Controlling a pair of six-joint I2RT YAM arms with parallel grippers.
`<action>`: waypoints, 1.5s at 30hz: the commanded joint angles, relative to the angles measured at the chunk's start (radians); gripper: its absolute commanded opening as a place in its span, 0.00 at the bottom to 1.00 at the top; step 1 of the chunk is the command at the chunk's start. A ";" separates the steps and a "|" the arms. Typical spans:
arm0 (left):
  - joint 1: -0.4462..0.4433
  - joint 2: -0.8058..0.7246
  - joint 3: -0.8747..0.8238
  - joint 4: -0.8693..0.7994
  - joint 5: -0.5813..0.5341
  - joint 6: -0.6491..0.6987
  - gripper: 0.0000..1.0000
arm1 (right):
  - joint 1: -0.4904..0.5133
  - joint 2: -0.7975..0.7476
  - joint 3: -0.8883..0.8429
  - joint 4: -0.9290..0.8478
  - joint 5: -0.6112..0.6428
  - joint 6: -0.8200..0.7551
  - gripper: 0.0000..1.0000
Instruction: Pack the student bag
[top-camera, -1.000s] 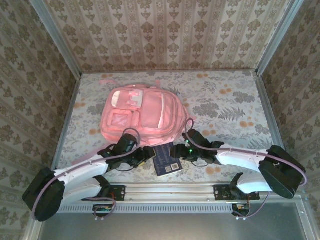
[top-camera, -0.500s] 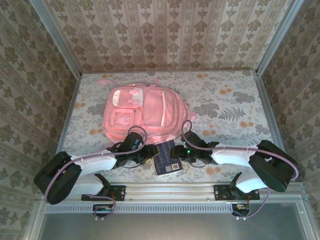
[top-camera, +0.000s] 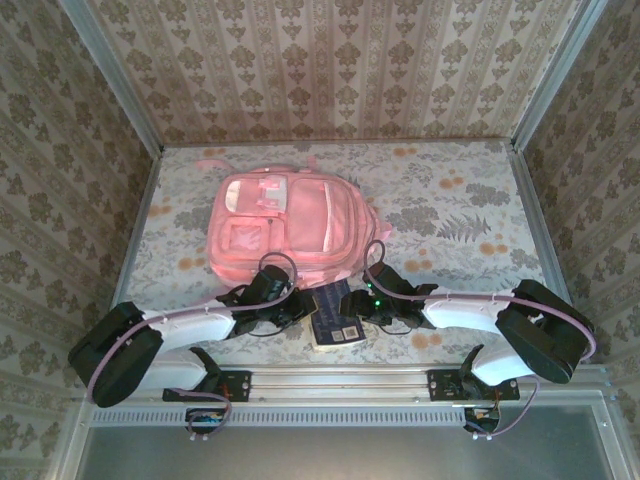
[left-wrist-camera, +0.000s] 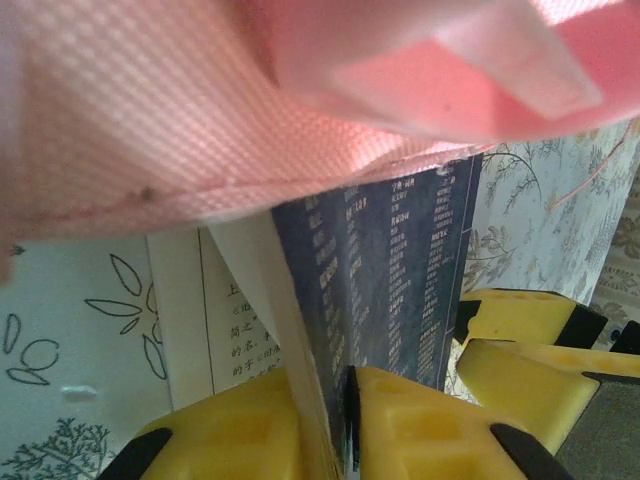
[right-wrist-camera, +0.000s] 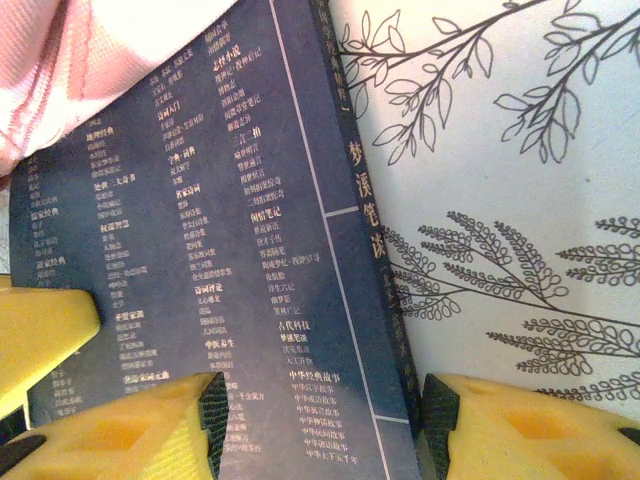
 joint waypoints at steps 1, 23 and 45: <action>-0.022 -0.001 0.029 0.069 0.049 0.000 0.12 | 0.013 0.041 -0.032 0.055 0.003 0.014 0.58; -0.023 -0.131 0.039 0.063 0.076 -0.087 0.00 | -0.108 -0.311 -0.276 0.192 -0.191 0.198 0.79; -0.036 -0.177 0.059 0.102 0.090 -0.122 0.00 | -0.034 -0.229 -0.357 0.454 -0.188 0.352 0.72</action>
